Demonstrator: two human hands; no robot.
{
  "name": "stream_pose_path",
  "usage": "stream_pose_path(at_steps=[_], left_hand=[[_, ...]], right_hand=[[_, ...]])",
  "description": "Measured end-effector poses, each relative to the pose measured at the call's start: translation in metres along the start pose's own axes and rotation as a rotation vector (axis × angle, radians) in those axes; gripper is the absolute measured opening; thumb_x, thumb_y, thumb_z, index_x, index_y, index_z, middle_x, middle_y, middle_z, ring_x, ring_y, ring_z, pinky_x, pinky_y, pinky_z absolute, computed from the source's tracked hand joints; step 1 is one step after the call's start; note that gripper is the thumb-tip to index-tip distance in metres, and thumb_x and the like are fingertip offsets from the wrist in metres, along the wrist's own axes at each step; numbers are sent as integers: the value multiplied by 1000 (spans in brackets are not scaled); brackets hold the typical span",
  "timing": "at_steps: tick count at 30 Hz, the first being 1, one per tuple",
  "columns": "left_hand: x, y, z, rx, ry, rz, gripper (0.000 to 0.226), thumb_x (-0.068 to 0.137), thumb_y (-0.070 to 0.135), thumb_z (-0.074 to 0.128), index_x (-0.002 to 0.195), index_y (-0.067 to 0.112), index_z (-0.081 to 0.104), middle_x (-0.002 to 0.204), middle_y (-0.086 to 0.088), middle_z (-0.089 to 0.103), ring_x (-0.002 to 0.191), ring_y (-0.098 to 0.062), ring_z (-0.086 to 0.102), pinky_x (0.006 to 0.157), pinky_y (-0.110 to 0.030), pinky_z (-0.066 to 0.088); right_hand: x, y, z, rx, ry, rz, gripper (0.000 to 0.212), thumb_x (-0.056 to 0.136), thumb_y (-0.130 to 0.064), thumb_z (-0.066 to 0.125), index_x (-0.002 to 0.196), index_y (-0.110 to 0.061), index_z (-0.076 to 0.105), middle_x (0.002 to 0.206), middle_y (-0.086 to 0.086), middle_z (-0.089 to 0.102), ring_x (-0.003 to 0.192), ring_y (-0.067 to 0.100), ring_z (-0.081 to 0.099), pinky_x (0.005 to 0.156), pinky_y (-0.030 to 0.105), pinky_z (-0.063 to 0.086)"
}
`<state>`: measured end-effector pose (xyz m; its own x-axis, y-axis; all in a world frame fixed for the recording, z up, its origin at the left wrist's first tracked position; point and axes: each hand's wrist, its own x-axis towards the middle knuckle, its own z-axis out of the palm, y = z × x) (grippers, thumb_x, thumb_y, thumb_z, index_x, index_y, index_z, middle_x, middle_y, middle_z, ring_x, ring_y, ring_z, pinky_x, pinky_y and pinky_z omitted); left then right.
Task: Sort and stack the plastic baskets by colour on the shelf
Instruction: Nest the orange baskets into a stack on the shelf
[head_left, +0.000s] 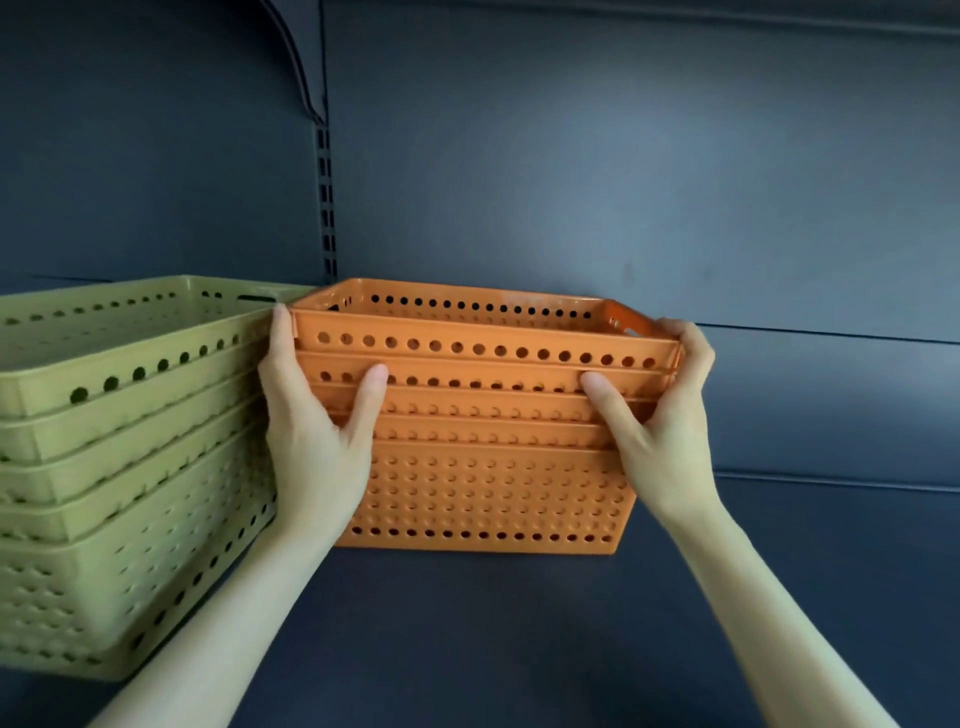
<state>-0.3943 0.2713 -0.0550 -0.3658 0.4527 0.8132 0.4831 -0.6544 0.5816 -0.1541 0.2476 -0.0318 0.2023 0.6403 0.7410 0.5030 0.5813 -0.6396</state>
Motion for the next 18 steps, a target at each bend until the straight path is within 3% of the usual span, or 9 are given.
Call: stream_pose_path(at_steps=[2,6,10,13,16,18], left_hand=[[-2,-5,0,9,-20,-19,78,89,32,59,147,11,11,140,13,22,126,19,22,99,0,21],[1,1,-6,-10,-28,-44,80,84,38,62,144,10,16,145,-8,32,130,-14,37,101,-8,31],[3,9,-13,17,-89,-84,80,82,43,61,143,14,17,142,-11,38,126,-22,44,101,-34,41],[4,22,-19,118,-146,-98,81,85,45,56,145,12,13,143,-12,40,121,-28,50,92,-34,44],[1,37,-32,330,-274,-137,81,90,44,51,149,15,4,146,-14,39,116,-39,52,89,-43,45],[-1,48,-46,472,-374,-150,80,91,41,51,150,16,2,147,-13,38,118,-39,51,91,-45,45]], right_hand=[[-2,0,-1,-30,4,26,61,77,-50,63,123,-44,25,127,-3,51,108,9,56,91,32,47],[-2,-4,-4,-43,-10,58,63,74,-56,62,124,-43,25,130,-4,49,110,11,55,94,38,47],[-4,-11,-7,-67,-19,101,64,77,-56,62,127,-41,26,125,-7,53,102,8,57,91,40,49],[-6,-18,-9,-85,-47,120,63,77,-56,63,126,-46,25,123,-7,55,96,15,64,84,47,54],[-12,-27,-19,-160,-123,129,74,71,-65,59,132,-50,18,142,-5,35,106,29,62,84,51,53],[-18,-34,-27,-267,-165,121,77,78,-54,62,138,-48,14,154,-6,13,123,30,50,94,52,48]])
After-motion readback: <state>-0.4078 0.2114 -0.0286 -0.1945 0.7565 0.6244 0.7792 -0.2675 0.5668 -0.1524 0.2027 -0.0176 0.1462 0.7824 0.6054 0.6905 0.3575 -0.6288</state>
